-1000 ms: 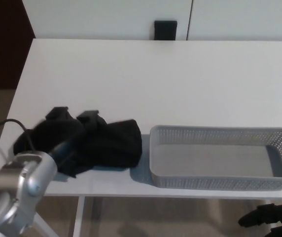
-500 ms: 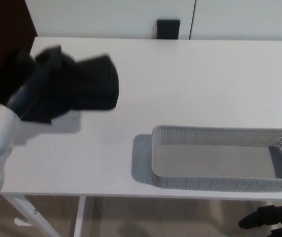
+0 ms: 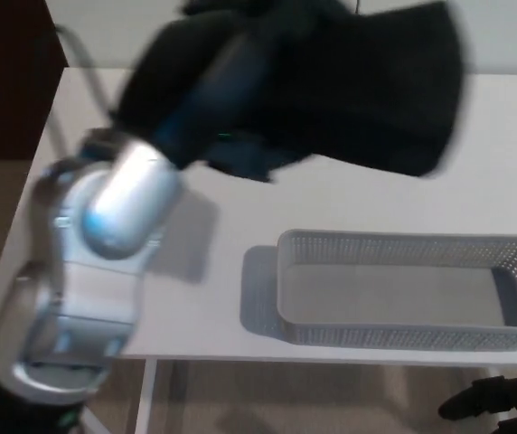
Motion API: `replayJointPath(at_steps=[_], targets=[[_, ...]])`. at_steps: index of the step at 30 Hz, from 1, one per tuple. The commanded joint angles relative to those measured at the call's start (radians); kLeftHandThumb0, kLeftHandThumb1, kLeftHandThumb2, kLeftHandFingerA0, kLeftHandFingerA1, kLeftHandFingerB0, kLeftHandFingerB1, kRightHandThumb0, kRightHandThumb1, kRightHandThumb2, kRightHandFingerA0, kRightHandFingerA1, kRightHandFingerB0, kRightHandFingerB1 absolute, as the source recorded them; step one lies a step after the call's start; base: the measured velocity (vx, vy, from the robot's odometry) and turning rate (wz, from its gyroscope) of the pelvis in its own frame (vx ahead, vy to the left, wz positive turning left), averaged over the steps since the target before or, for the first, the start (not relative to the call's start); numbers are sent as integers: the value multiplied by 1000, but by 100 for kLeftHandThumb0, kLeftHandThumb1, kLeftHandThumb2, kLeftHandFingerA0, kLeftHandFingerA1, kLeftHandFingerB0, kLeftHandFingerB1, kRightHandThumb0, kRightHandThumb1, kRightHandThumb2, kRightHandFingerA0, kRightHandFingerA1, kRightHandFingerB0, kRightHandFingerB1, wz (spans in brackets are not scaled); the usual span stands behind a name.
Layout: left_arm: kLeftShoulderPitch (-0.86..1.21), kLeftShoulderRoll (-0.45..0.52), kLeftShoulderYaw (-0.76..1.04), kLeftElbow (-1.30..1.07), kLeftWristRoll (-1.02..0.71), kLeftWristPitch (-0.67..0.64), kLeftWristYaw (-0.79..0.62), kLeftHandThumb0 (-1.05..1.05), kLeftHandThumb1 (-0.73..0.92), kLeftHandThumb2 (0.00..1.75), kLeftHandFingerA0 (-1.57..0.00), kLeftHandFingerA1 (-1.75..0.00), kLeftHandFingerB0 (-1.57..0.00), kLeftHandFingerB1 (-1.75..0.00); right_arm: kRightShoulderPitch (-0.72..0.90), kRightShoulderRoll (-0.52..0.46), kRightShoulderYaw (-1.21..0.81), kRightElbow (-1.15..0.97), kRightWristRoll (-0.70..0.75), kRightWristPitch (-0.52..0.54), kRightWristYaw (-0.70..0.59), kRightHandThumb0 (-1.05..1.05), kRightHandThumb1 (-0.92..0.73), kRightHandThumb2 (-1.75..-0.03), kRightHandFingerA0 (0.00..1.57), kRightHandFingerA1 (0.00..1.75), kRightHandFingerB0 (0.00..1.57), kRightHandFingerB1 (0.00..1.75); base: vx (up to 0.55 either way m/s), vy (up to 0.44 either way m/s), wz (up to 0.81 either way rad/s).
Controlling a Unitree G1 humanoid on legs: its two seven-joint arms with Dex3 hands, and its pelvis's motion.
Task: The robot walk towards a table in front and pick up a black pencil case on the left hand side and put the pencil case into a small container on the right hand side
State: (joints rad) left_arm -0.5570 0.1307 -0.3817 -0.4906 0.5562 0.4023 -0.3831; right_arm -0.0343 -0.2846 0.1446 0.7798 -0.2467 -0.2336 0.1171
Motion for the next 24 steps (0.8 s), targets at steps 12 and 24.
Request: replayJointPath(at_steps=[12, 24], targets=[[-160, -380, -299, 332, 87, 225, 17, -25, 79, 63, -76, -168, -63, -134, 19, -7, -13, -2, 19, -9, 9, -77, -29, -72, 105, 58, 89, 52, 0, 0, 0], [-62, -434, -344, 491, 59, 278, 84, -24, 79, 63, -84, -149, -66, -121, 10, -14, 16, -25, -5, -9, 9, -80, -30, -72, 105, 57, 91, 52, 0, 0, 0]])
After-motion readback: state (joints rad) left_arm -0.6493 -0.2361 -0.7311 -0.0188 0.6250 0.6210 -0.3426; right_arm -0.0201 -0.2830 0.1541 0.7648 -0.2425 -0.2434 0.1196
